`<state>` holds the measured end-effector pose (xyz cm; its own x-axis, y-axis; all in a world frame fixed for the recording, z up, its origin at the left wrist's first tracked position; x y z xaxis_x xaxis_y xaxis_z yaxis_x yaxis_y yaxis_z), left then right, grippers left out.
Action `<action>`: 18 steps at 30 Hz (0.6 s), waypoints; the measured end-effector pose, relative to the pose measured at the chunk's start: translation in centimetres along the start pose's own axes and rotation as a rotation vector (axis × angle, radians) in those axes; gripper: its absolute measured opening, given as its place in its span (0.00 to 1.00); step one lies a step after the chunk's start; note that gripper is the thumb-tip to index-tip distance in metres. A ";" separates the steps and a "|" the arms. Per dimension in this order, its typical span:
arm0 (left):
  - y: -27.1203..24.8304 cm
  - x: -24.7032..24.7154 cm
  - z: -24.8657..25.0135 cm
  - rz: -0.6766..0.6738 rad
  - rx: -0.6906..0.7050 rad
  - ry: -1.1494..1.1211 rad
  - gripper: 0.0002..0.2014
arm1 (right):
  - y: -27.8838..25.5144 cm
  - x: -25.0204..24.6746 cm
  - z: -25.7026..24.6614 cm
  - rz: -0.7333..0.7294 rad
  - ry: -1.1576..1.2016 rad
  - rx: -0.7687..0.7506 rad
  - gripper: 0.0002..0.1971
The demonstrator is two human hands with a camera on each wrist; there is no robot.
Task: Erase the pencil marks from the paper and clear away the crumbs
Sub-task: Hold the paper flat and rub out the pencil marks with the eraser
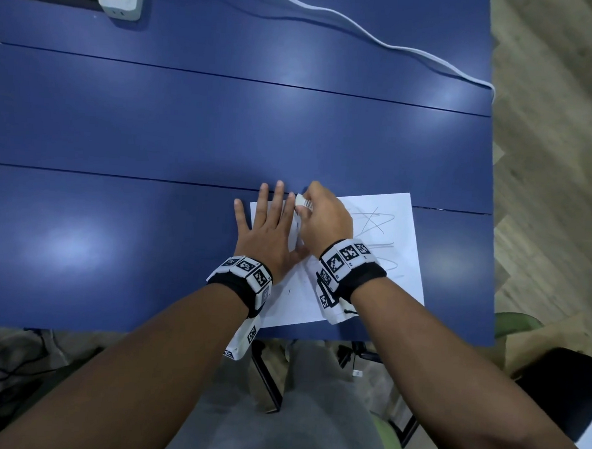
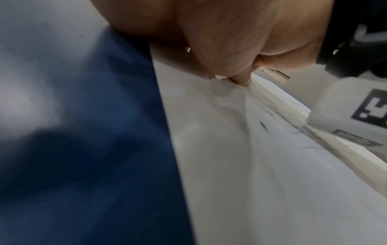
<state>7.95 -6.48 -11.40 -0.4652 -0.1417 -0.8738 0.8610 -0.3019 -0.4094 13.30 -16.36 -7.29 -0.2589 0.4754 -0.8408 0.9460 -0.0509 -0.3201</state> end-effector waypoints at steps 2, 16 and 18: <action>0.1 0.1 0.0 -0.007 0.004 0.013 0.49 | 0.1 -0.2 0.1 -0.008 -0.028 -0.017 0.09; 0.2 0.3 -0.1 -0.026 0.022 0.007 0.53 | -0.2 -1.9 2.6 0.032 0.036 0.034 0.09; 0.2 0.2 0.1 -0.029 0.019 0.014 0.53 | -0.7 -1.4 2.4 0.003 0.029 -0.008 0.08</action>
<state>7.98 -6.65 -11.59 -0.4866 -0.1196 -0.8654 0.8431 -0.3239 -0.4293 12.50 -19.14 -6.92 -0.2505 0.5004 -0.8287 0.9483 -0.0456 -0.3142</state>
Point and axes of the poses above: each hand's wrist, its own y-axis towards the middle knuckle, its own x-axis out of the palm, z = x × y, the point moved 10 cm from there along y, towards the middle knuckle, and after that the axes turned 6 degrees about x, right-handed, at the moved point
